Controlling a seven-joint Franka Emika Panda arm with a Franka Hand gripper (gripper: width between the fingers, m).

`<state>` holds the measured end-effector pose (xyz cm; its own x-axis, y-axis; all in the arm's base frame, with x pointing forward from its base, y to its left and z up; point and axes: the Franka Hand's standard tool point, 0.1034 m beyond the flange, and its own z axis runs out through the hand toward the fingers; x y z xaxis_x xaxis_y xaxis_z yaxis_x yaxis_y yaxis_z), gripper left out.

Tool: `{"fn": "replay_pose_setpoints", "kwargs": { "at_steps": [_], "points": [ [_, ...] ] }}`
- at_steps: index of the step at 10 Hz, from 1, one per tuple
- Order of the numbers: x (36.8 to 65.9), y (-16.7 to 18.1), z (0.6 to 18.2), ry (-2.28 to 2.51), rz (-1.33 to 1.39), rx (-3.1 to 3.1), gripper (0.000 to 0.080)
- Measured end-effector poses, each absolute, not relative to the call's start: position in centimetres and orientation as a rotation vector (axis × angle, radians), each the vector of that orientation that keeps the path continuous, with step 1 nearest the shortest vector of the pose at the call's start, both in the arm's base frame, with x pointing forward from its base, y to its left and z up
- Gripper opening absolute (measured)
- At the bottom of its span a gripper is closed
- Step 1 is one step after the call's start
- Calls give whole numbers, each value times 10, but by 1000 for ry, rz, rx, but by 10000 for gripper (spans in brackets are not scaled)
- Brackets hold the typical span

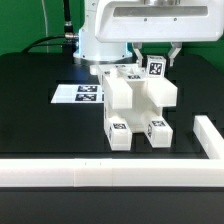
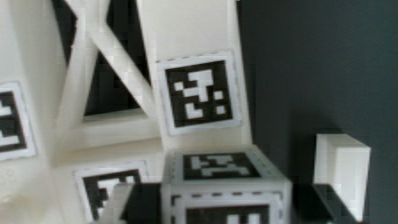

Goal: Assemble chair

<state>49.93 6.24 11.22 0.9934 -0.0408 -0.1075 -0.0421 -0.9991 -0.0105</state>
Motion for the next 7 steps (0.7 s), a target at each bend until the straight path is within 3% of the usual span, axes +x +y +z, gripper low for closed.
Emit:
{"fn": "replay_pose_setpoints", "kwargs": {
  "at_steps": [7],
  "points": [
    [506,63,112,837,109,-2928,285]
  ]
}}
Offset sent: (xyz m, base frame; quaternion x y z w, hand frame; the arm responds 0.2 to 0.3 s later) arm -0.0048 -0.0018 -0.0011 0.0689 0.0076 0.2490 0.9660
